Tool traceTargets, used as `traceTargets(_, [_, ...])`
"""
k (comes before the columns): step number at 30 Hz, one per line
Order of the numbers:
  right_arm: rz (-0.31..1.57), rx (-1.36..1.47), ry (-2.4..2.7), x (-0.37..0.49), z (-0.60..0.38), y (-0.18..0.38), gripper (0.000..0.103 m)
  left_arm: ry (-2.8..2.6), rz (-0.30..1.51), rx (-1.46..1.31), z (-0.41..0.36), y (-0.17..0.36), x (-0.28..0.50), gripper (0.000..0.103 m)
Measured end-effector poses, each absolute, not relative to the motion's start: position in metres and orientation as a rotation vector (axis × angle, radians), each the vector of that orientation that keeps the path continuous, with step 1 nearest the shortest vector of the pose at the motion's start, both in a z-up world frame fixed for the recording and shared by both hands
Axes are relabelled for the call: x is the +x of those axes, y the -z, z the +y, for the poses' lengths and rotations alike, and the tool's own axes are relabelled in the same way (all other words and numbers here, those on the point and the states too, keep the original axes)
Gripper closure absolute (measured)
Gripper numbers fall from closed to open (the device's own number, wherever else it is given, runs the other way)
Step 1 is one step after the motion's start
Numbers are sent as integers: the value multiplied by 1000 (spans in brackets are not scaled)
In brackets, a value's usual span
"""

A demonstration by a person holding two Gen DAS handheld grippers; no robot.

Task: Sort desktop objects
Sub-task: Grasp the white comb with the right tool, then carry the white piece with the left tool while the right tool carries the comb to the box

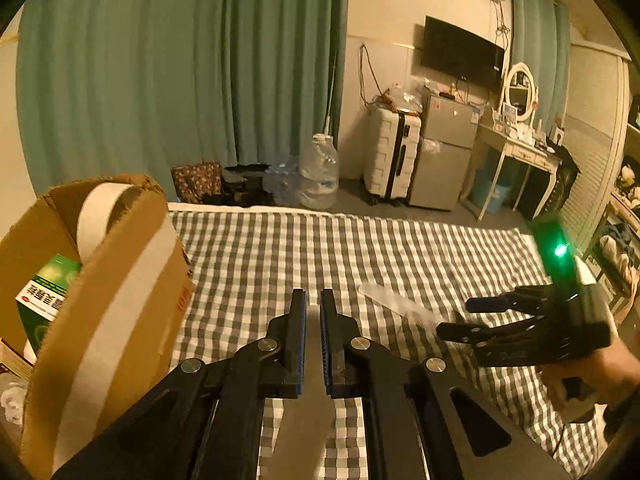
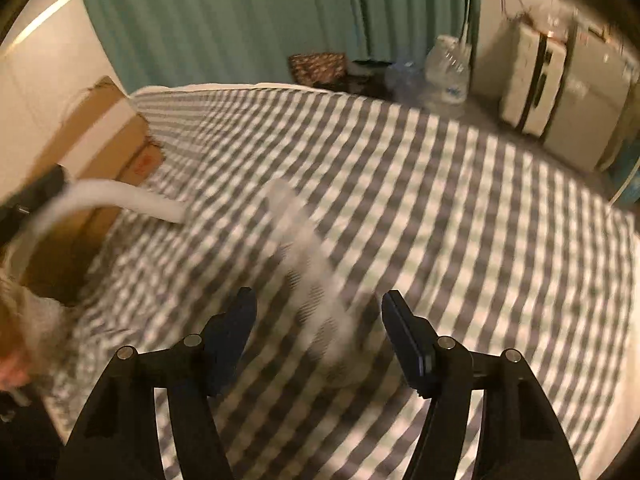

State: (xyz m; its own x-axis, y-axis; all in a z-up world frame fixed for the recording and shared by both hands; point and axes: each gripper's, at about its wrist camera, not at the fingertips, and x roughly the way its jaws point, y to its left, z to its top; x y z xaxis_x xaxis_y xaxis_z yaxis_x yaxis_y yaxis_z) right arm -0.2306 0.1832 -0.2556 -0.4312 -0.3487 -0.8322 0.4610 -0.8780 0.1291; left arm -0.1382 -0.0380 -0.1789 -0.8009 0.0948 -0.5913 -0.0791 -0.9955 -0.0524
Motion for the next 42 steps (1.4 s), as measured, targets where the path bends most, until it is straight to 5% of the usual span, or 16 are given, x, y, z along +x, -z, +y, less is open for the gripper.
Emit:
traceTargets(9, [278, 1380, 2377, -243, 160, 288, 39, -2936, -45, -973, -45, 182, -145, 97])
traceTargets(11, [253, 1395, 2419, -243, 161, 286, 64, -2945, -55, -980, -49, 182, -145, 97])
traceTargets(13, [218, 1417, 2436, -244, 162, 284, 76, -2952, -74, -987, -52, 181, -145, 97])
traceTargets(28, [137, 1275, 2618, -188, 162, 237, 77, -2989, -84, -821, -69, 133, -109, 97])
traceTargets(36, [21, 1149, 2642, -153, 163, 199, 77, -2855, -208, -1316, -73, 201, -120, 94])
traceTargets(38, [12, 1118, 2646, -147, 159, 191, 77, -2827, -239, -1411, -70, 223, -128, 83])
traceTargets(42, [-38, 1044, 2657, -136, 159, 175, 77, -2791, -219, -1494, -57, 256, -134, 44])
